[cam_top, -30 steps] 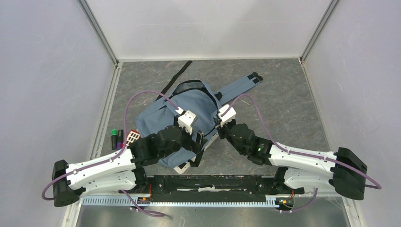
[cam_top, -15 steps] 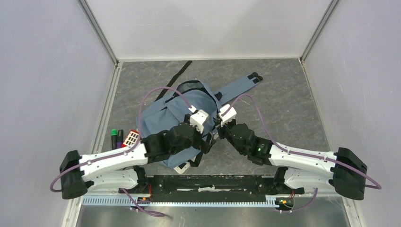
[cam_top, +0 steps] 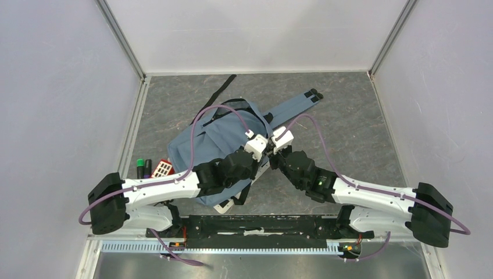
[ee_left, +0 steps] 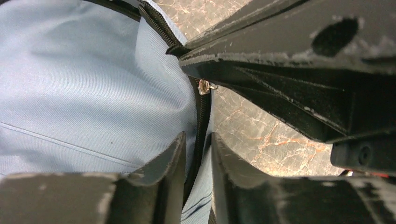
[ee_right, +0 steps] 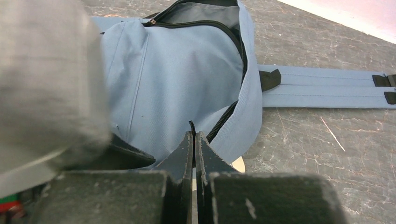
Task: Pack the student bag
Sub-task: Zip the student bag at the center of the board.
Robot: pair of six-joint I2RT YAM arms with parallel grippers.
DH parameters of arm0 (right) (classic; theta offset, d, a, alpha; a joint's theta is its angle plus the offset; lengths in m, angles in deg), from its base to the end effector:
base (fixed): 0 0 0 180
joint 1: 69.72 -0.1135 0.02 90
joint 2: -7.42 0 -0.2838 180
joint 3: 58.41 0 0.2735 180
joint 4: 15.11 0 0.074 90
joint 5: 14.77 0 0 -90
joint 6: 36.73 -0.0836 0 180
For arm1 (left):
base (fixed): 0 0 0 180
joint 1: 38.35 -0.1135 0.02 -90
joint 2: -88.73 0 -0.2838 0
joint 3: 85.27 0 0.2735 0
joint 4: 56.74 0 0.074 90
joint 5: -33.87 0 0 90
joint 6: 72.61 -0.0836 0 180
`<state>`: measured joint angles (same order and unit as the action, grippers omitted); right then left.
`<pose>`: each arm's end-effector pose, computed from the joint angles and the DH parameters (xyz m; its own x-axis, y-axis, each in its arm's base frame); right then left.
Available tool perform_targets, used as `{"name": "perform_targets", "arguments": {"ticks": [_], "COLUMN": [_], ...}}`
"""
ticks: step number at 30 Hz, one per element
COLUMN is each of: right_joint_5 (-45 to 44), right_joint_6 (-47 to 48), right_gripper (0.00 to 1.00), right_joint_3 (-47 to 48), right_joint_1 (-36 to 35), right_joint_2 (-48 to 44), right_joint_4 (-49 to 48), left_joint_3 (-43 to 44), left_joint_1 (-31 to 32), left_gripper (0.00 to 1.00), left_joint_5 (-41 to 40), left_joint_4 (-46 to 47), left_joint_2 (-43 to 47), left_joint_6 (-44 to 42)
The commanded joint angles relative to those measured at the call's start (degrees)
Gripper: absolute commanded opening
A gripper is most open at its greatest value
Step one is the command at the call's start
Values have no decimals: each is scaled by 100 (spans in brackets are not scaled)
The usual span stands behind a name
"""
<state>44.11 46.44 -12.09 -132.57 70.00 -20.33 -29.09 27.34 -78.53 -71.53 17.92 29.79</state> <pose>0.1729 0.2425 0.2610 -0.1498 -0.0690 -0.9863 -0.5161 0.8563 0.0185 0.1621 -0.2814 0.2381 -0.3491 0.2905 -0.8909 0.6460 0.7633 -0.0042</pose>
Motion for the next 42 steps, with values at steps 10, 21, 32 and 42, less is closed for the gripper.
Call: {"name": "perform_targets", "arguments": {"ticks": [10, 21, 32, 42], "right_joint_5": [75, -173, 733, 1944], "right_joint_6": [188, 637, 1265, 1659], "right_gripper": [0, 0, 0, 0], "right_joint_3": [959, 1694, 2469, 3236], "right_joint_1": [832, 1346, 1714, 1974], "right_joint_2": [705, 1467, 2369, 3053], "right_joint_4": [-171, -171, -461, -273], "left_joint_3": [-501, -1084, -1230, -1029], "left_joint_1": [19, 23, 24, 33], "left_gripper": [2, 2, 2, 3], "left_joint_5": [93, 358, 1130, 1541], "left_joint_4": [478, 239, 240, -231], "left_joint_2": [272, 861, 1051, 1206], "left_joint_6": [17, 417, 342, 417]}}
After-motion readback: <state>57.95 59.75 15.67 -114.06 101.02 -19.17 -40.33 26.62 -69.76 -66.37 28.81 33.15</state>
